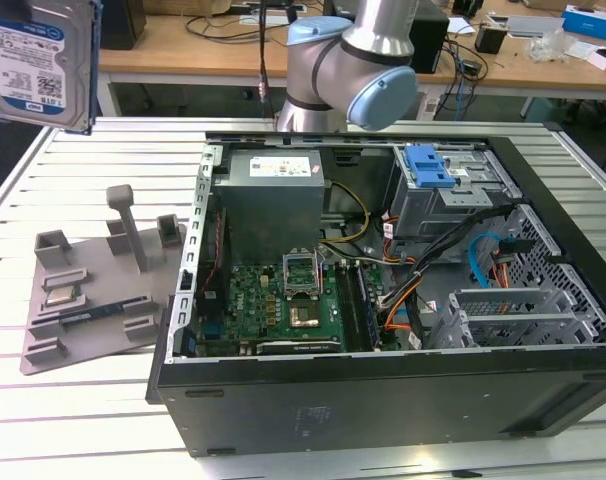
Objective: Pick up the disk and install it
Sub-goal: 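Pick up the disk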
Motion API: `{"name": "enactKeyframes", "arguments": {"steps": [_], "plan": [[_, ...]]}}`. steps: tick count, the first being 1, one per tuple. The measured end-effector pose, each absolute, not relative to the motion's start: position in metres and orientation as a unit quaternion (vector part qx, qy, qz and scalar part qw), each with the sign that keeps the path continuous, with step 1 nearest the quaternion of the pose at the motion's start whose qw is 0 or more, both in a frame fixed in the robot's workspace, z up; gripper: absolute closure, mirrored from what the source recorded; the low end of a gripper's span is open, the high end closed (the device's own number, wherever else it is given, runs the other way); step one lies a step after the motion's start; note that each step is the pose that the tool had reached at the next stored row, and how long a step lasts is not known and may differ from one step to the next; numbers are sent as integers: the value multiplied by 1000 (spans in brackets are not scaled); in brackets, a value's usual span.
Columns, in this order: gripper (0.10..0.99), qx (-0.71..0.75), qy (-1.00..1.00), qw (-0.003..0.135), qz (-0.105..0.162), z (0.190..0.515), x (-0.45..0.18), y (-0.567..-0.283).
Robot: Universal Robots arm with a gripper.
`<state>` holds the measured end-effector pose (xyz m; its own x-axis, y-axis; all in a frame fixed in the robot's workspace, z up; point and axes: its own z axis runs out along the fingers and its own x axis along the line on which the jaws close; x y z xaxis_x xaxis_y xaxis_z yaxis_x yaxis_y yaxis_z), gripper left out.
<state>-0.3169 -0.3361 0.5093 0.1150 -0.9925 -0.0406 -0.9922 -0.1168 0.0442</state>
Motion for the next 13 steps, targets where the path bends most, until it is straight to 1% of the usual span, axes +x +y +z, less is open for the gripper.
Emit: {"name": "enactKeyframes", "arguments": {"steps": [13], "plan": [[718, 747, -665, 5, -32, 509, -245, -336]]}}
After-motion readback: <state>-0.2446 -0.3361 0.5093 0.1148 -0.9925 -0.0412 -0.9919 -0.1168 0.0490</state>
